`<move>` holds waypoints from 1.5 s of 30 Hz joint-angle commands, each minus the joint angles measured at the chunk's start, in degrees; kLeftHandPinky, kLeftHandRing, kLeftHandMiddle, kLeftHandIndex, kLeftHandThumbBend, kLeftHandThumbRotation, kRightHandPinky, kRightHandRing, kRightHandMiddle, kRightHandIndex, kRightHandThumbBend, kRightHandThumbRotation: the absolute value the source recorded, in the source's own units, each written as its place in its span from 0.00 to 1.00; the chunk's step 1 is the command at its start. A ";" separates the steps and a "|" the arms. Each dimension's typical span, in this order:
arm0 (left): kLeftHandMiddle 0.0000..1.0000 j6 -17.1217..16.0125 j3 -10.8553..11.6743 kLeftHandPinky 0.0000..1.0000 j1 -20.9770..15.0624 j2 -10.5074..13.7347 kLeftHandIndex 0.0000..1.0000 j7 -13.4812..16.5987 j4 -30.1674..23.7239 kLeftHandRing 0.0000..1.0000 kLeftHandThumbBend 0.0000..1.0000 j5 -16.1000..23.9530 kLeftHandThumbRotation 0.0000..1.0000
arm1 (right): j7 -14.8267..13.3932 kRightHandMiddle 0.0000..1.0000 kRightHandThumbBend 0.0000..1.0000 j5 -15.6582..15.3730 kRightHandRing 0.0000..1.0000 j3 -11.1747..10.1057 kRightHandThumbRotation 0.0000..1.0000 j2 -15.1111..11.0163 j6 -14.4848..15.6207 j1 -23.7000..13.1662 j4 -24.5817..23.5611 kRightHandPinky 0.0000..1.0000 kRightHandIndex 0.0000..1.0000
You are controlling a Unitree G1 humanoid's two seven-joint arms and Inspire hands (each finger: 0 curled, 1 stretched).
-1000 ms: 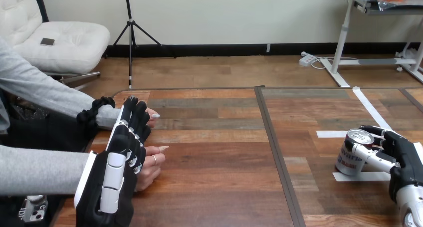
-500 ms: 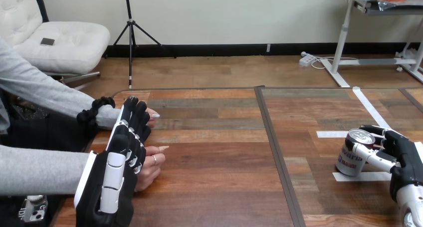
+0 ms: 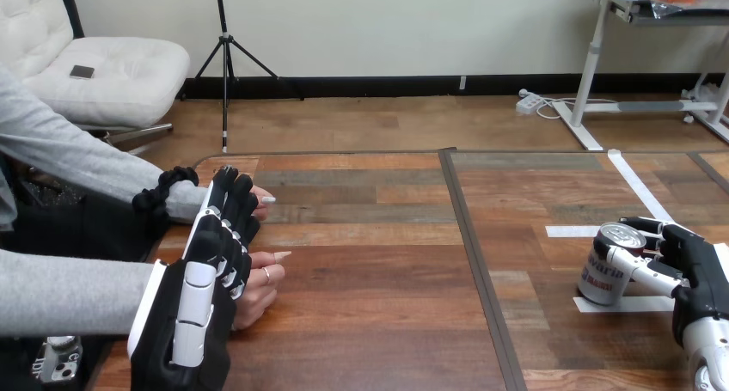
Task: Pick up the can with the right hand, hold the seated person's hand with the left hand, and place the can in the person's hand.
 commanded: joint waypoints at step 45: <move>1.00 -1.76 0.92 1.00 -2.85 -0.35 1.00 -0.88 -1.00 1.00 0.61 -0.71 0.95 | -1.84 0.43 0.87 0.16 0.38 -0.48 0.00 0.63 -3.98 -3.49 -1.34 0.35 0.43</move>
